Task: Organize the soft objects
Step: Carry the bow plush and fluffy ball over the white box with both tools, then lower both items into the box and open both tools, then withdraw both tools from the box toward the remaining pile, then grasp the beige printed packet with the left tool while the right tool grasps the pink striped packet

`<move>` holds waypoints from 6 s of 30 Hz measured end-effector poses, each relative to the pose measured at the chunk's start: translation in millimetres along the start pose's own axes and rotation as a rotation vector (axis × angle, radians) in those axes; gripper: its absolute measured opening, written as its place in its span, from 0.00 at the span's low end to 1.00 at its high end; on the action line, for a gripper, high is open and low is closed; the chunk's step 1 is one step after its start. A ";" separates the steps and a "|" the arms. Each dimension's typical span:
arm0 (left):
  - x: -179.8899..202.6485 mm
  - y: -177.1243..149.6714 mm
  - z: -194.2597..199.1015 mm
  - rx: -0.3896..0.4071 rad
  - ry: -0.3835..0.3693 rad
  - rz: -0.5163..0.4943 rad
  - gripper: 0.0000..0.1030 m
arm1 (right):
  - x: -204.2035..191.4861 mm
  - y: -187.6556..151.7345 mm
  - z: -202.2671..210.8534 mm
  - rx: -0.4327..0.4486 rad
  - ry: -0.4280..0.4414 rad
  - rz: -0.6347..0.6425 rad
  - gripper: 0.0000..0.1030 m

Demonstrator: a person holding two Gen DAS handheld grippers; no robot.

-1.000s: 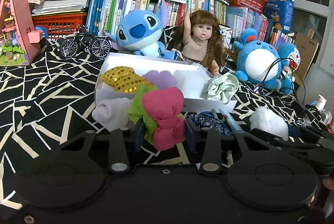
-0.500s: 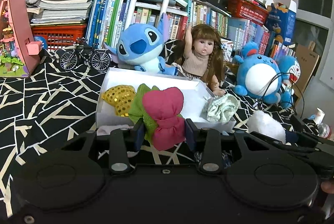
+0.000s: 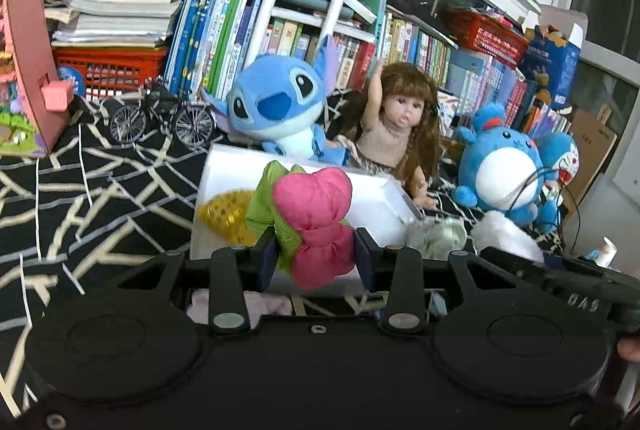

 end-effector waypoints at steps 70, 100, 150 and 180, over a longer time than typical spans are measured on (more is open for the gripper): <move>-27.0 38.7 -197.9 -0.185 0.090 0.082 0.51 | 28.9 62.2 -205.2 -0.272 -0.117 -0.197 0.83; 5.1 6.8 -66.8 -0.064 0.081 -0.028 0.78 | -10.9 20.4 -60.6 -0.117 0.058 0.068 0.87; 42.9 -144.8 57.7 -0.060 0.060 -0.165 0.43 | -2.7 -135.3 43.1 0.032 -0.038 0.193 0.78; 45.0 -143.5 49.9 -0.053 0.086 -0.186 0.37 | 10.5 -135.3 36.7 -0.006 -0.123 0.155 0.41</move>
Point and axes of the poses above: each gripper's, at about its wrist camera, not at the fingertips, and z roughly against the way its jaws point, x to its right, y to its top, the point moved 1 cm from there along -z, roughly the way its jaws point, and after that the axes turned 11 degrees about -z, right-handed, at the moved point
